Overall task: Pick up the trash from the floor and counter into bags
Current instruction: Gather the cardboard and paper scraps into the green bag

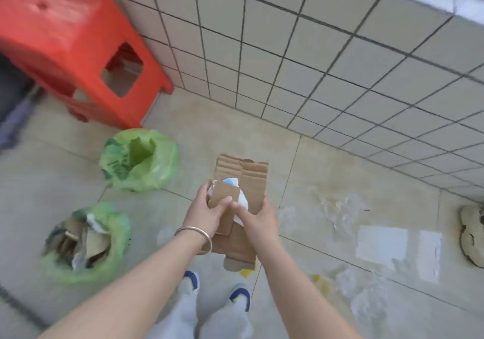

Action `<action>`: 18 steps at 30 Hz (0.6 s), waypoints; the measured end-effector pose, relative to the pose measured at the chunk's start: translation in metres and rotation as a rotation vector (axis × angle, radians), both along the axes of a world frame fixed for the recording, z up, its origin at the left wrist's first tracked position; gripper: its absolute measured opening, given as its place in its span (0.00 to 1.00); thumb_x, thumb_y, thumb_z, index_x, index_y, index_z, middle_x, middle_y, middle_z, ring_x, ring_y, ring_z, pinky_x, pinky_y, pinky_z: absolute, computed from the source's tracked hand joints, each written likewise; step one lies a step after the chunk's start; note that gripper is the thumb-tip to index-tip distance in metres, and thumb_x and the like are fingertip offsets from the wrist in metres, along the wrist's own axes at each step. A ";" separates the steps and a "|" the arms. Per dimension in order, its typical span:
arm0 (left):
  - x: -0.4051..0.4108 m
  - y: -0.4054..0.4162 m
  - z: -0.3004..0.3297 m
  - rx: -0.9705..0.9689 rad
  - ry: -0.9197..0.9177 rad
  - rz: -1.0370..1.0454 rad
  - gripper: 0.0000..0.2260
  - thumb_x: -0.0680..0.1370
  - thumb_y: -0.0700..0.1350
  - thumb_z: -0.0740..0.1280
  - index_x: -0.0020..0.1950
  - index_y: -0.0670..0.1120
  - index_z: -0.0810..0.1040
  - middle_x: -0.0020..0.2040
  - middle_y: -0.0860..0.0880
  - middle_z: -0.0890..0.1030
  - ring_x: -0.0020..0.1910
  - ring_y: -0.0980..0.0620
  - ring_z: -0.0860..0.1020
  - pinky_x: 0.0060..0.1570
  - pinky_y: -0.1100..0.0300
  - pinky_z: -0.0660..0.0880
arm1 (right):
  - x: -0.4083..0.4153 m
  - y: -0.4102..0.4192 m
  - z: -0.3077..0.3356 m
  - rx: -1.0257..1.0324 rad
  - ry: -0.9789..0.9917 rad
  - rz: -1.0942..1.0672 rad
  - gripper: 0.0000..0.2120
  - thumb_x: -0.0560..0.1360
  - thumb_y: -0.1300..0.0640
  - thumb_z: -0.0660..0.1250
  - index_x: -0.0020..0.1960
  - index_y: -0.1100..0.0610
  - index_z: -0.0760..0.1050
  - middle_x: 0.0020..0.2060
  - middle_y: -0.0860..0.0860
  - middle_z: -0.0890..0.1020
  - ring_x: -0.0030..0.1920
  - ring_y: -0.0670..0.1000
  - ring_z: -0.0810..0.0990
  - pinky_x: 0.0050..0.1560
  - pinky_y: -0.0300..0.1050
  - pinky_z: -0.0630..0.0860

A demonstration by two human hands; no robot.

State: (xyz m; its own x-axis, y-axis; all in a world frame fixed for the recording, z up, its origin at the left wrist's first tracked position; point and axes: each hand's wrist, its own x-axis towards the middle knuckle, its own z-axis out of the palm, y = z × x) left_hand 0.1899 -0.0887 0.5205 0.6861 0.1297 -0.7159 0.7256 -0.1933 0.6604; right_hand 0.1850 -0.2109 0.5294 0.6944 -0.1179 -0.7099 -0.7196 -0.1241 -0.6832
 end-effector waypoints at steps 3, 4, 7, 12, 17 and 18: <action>-0.033 0.050 0.000 0.044 0.060 0.146 0.06 0.77 0.48 0.64 0.51 0.48 0.72 0.52 0.46 0.82 0.50 0.46 0.80 0.50 0.54 0.74 | -0.015 0.055 -0.003 -0.024 0.058 0.138 0.16 0.70 0.55 0.72 0.55 0.55 0.73 0.47 0.48 0.80 0.42 0.43 0.79 0.37 0.36 0.73; -0.045 0.069 -0.004 0.051 0.082 0.190 0.06 0.78 0.48 0.62 0.51 0.47 0.73 0.53 0.46 0.81 0.50 0.46 0.79 0.48 0.56 0.72 | -0.022 0.075 -0.010 -0.028 0.079 0.190 0.17 0.69 0.55 0.73 0.56 0.55 0.73 0.48 0.49 0.81 0.45 0.46 0.80 0.41 0.39 0.76; -0.079 0.129 -0.025 0.029 0.167 0.296 0.12 0.79 0.46 0.59 0.61 0.46 0.73 0.57 0.45 0.79 0.56 0.45 0.77 0.53 0.54 0.70 | -0.041 0.136 -0.030 -0.042 0.163 0.325 0.23 0.68 0.53 0.74 0.60 0.57 0.72 0.53 0.52 0.81 0.52 0.52 0.81 0.52 0.42 0.78; -0.143 0.230 -0.066 -0.085 0.291 0.351 0.16 0.73 0.47 0.65 0.59 0.45 0.76 0.55 0.43 0.82 0.55 0.43 0.79 0.59 0.50 0.75 | -0.073 0.225 -0.076 -0.082 0.258 0.565 0.11 0.70 0.57 0.72 0.48 0.53 0.71 0.41 0.45 0.78 0.37 0.41 0.74 0.28 0.30 0.68; -0.209 0.305 -0.123 -0.128 0.425 0.562 0.23 0.60 0.53 0.67 0.52 0.46 0.80 0.48 0.42 0.84 0.48 0.41 0.83 0.55 0.46 0.78 | -0.111 0.313 -0.123 -0.194 0.358 0.770 0.17 0.69 0.55 0.72 0.56 0.57 0.74 0.45 0.49 0.79 0.44 0.49 0.76 0.32 0.36 0.68; -0.212 0.313 -0.125 -0.128 0.445 0.588 0.20 0.60 0.52 0.66 0.49 0.46 0.80 0.47 0.42 0.84 0.47 0.42 0.83 0.53 0.49 0.79 | -0.114 0.324 -0.131 -0.216 0.399 0.795 0.17 0.69 0.55 0.72 0.56 0.57 0.75 0.46 0.50 0.80 0.44 0.50 0.77 0.32 0.37 0.69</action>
